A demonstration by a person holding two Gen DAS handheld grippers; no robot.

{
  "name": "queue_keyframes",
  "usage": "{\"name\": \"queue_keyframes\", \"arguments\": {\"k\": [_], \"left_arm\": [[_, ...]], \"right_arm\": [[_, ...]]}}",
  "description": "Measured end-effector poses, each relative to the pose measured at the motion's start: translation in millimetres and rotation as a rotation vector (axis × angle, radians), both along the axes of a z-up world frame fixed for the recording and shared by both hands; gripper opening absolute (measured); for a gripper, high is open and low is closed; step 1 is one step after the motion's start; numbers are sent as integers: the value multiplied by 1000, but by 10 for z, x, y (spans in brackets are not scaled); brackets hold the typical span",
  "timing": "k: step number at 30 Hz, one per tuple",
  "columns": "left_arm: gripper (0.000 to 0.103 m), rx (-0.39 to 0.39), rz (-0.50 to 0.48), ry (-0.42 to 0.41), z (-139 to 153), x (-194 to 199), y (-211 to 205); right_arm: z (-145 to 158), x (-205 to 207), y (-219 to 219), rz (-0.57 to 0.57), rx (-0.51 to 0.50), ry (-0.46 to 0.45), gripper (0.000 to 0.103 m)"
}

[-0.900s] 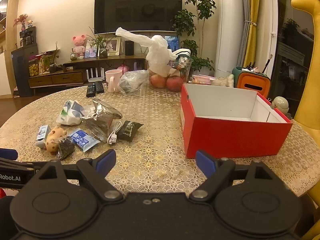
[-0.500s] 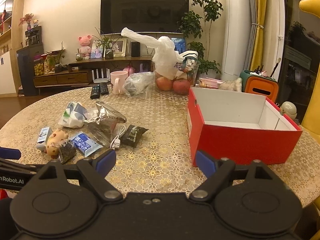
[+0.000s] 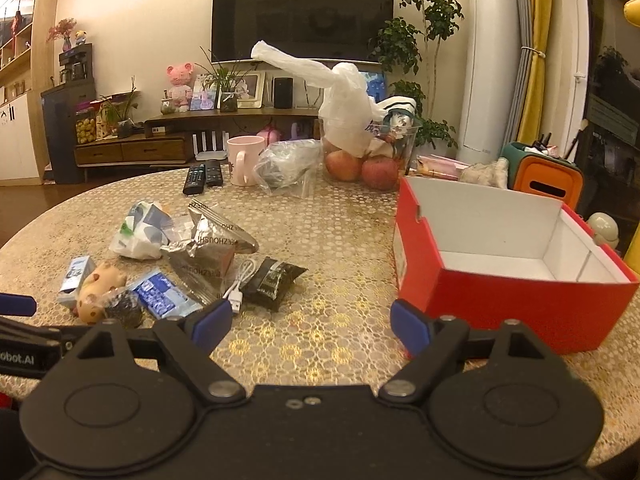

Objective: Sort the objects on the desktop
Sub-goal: 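Reach the left tool toward the small dark bag while the right tool reaches the dark snack packet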

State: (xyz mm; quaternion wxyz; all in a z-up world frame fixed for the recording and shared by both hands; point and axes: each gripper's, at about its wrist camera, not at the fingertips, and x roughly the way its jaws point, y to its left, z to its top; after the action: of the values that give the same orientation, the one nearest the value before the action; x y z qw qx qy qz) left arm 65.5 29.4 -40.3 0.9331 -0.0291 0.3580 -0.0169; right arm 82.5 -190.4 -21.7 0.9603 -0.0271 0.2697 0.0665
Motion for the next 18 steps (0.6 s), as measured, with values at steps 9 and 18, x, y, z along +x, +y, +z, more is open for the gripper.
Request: {"name": "queue_keyframes", "arguments": {"k": [9, 18], "left_arm": [[103, 76, -34, -39, -126, 237, -80], [95, 96, -50, -37, -255, 482, -79]], "right_arm": [[-197, 501, 165, 12, -28, 26, 85], [-390, 941, 267, 19, -36, 70, 85]]}}
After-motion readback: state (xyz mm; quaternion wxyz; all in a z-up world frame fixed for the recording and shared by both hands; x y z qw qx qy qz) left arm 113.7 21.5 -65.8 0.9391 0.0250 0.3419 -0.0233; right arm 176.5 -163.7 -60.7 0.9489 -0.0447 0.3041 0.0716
